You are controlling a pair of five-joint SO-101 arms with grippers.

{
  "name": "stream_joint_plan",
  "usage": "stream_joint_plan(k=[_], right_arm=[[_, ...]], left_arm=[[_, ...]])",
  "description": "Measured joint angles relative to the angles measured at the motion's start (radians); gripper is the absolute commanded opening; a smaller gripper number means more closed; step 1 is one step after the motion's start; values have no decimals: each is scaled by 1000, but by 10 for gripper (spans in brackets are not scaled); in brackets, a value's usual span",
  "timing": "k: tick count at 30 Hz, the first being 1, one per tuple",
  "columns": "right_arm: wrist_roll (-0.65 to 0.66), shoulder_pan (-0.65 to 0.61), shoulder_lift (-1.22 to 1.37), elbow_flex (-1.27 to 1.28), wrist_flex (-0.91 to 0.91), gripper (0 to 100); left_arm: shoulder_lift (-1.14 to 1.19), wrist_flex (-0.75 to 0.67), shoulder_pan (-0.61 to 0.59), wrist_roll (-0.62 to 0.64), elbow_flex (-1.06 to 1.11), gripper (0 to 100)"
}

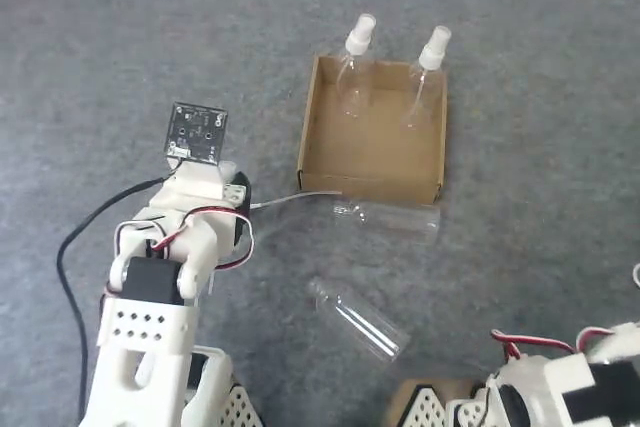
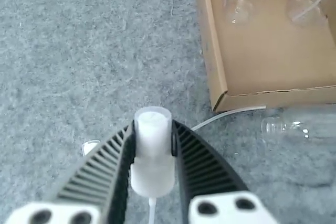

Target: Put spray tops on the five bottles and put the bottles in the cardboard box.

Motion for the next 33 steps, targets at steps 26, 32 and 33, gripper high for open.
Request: stream_joint_plan(k=[26,32,33], right_arm=[[-1143,-964,-474,523,-359,6],[-1221,-987,-853,845,-460,6],[-1224,-991,-916,890,-462,6]], left_arm=[[0,-35,0,-6,28,11],[0,-35,0,-6,37,11],[0,-35,0,-6,37,11]])
